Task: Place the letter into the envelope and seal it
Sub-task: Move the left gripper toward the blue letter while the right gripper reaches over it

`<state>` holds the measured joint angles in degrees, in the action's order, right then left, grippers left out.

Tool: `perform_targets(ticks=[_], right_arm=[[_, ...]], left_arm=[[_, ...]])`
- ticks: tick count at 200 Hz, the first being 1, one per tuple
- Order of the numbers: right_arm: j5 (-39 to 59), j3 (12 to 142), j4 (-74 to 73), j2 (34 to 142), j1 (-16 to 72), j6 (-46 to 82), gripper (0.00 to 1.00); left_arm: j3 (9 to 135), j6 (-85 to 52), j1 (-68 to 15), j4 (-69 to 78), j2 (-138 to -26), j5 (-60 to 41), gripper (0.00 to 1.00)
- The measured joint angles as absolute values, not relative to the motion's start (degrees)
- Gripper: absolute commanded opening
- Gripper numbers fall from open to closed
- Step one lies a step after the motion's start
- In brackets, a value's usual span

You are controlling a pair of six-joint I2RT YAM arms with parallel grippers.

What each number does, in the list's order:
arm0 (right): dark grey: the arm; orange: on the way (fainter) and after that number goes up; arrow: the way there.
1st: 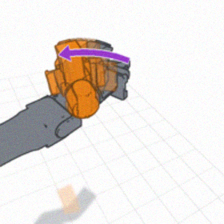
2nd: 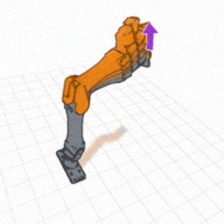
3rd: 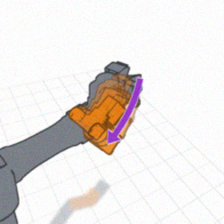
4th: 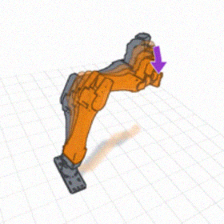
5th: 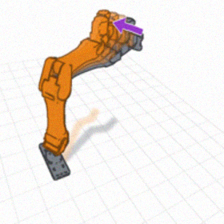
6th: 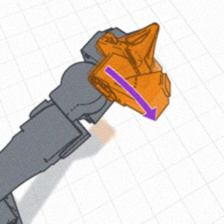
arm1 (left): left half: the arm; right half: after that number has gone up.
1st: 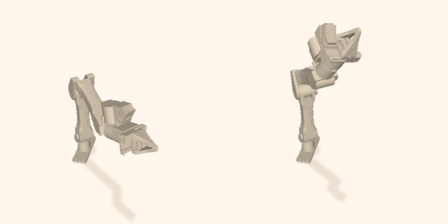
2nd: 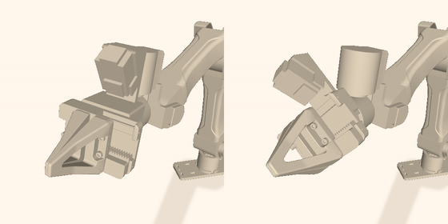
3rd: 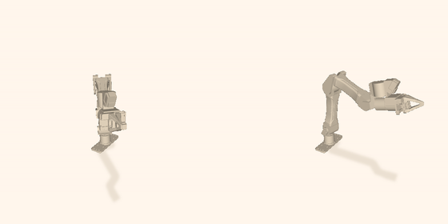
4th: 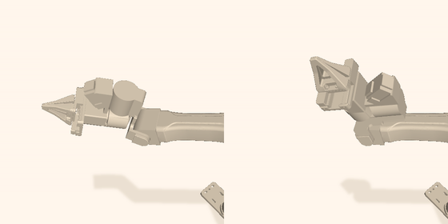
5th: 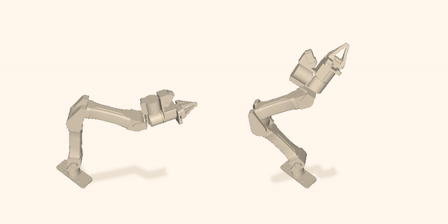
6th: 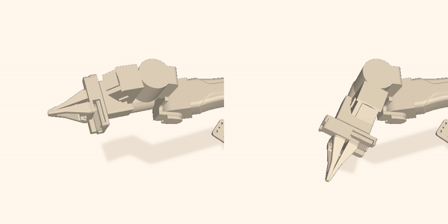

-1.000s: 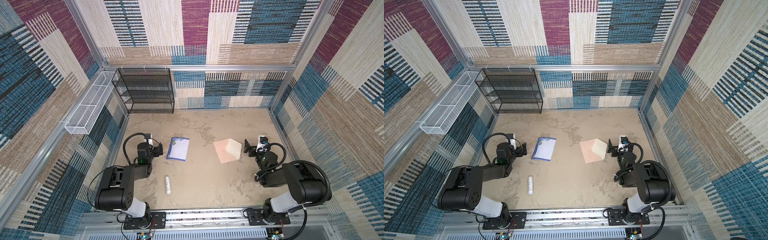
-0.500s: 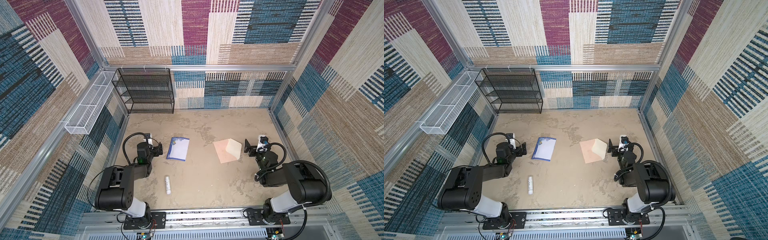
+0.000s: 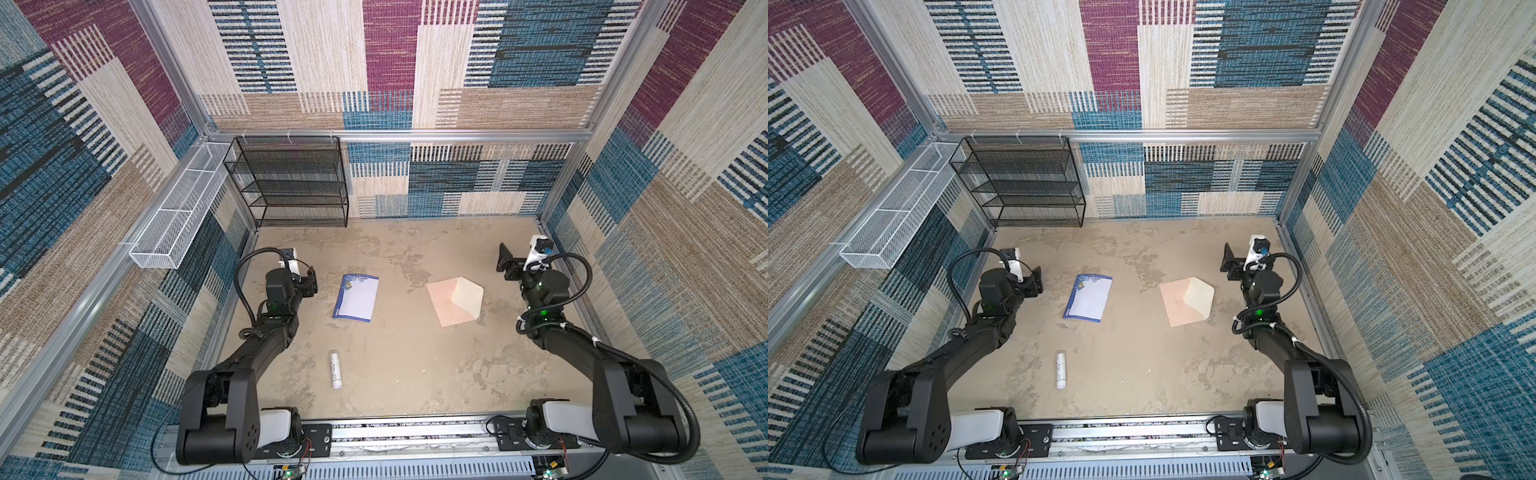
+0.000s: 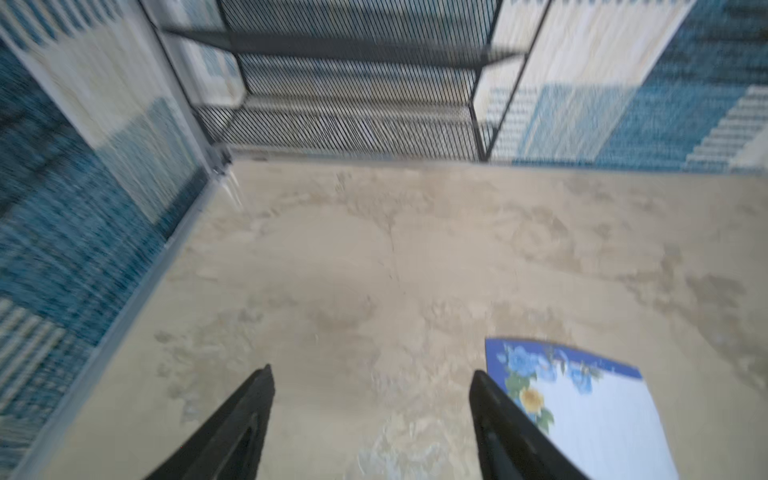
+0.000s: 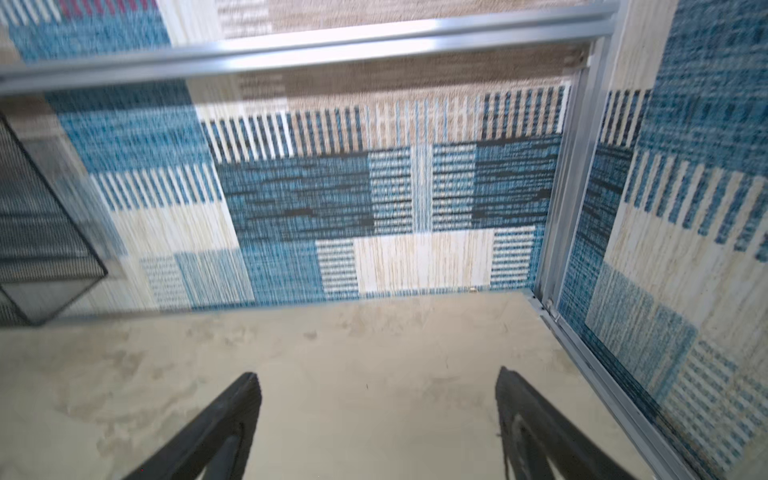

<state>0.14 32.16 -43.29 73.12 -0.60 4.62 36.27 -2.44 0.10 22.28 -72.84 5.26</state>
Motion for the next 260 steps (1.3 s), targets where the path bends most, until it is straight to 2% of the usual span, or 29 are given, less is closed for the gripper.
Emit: perform_targets(ticks=[26,52,90,126,162,196,221,233,260], right_arm=[[-0.5,42.4,-25.5,71.0,-0.4,13.5,0.89],[2.2,44.8,-12.5,68.2,1.7,21.1,0.90],[6.1,46.2,1.0,66.5,9.6,27.0,0.91],[9.1,46.4,8.1,66.1,17.5,29.7,0.91],[11.0,46.1,9.8,68.0,25.5,31.0,0.90],[12.0,49.3,10.3,74.9,31.1,31.2,0.90],[13.1,53.8,9.8,81.4,32.4,31.2,0.89],[13.7,55.9,9.4,84.2,32.8,31.2,0.89],[15.7,59.7,8.5,89.5,33.5,31.2,0.89]], left_arm=[[42.2,-7.9,-0.7,7.9,-64.5,7.7,0.68],[49.3,-15.5,-1.0,-7.3,-59.0,7.0,0.67],[53.8,-23.9,-1.1,-25.4,-57.3,-3.6,0.65],[54.2,-28.6,-4.1,-35.4,-58.0,-10.8,0.65],[52.7,-32.0,-9.1,-38.4,-60.8,-12.6,0.67],[50.9,-34.6,-12.5,-37.5,-65.5,-14.0,0.67],[48.2,-36.9,-12.9,-33.9,-67.9,-16.3,0.72],[46.6,-38.0,-13.1,-32.1,-68.9,-17.4,0.78],[42.5,-40.9,-13.7,-28.3,-69.3,-19.5,0.82]])
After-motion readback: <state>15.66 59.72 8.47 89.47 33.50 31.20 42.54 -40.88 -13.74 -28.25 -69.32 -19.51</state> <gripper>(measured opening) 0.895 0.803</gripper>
